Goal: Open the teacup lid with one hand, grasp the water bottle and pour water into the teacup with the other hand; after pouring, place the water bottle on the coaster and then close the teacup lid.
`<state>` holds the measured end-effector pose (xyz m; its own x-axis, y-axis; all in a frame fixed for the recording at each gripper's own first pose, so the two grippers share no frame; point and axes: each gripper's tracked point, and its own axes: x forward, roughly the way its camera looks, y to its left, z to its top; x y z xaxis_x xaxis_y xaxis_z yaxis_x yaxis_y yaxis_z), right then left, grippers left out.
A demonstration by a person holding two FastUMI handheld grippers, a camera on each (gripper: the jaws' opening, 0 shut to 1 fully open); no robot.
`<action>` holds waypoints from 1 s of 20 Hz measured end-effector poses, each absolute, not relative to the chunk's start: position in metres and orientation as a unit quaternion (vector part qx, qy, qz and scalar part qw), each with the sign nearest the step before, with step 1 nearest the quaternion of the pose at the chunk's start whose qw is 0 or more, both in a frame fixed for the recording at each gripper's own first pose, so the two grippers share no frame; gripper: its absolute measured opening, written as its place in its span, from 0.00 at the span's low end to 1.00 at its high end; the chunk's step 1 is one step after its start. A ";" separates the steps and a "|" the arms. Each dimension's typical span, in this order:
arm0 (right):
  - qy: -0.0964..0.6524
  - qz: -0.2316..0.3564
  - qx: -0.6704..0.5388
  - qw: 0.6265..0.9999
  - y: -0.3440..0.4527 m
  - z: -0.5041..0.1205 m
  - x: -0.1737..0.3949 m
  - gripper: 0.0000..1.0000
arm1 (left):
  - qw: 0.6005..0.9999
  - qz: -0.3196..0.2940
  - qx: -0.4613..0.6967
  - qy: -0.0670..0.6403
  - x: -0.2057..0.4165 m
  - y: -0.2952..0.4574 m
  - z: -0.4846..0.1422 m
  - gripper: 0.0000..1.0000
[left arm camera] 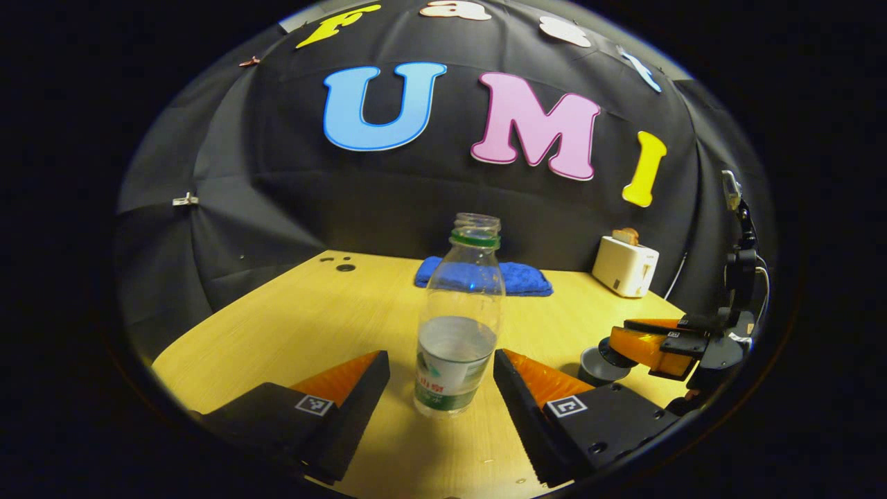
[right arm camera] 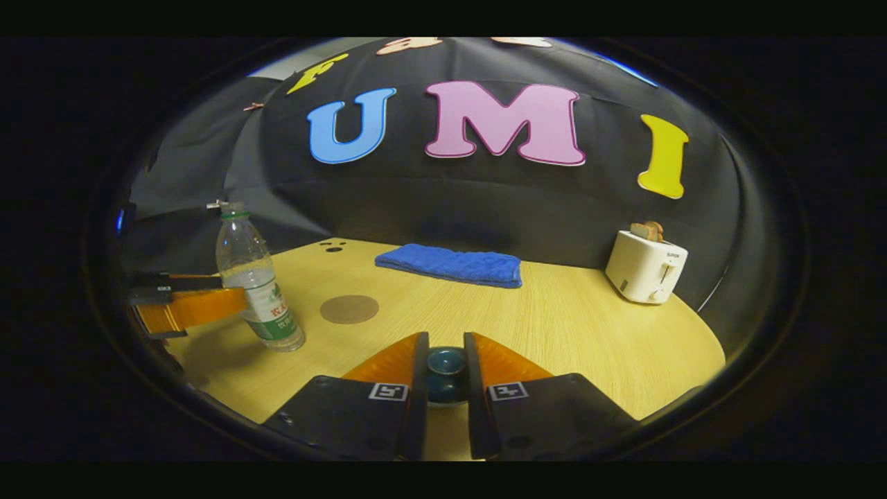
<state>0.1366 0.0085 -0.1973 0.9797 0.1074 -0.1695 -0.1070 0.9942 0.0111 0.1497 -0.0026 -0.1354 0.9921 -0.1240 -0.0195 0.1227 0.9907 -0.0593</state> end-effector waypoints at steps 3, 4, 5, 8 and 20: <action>0.086 0.037 0.001 0.996 -0.004 -0.192 0.126 0.28 | 0.998 -0.060 -0.034 0.012 0.168 -0.006 -0.140 0.95; 0.087 0.031 0.001 0.996 -0.009 -0.192 0.122 0.27 | 0.998 -0.060 -0.035 0.009 0.174 -0.008 -0.138 0.95; 0.090 0.026 0.002 0.996 -0.014 -0.193 0.119 0.28 | 0.998 -0.060 -0.034 0.007 0.181 -0.008 -0.138 0.96; 0.105 0.008 0.003 0.994 -0.030 -0.202 0.110 0.22 | 0.998 -0.062 -0.027 0.001 0.197 -0.008 -0.137 0.95; 0.143 -0.037 0.039 0.988 -0.074 -0.225 0.085 0.27 | 0.997 -0.066 0.037 -0.006 0.204 -0.013 -0.134 0.77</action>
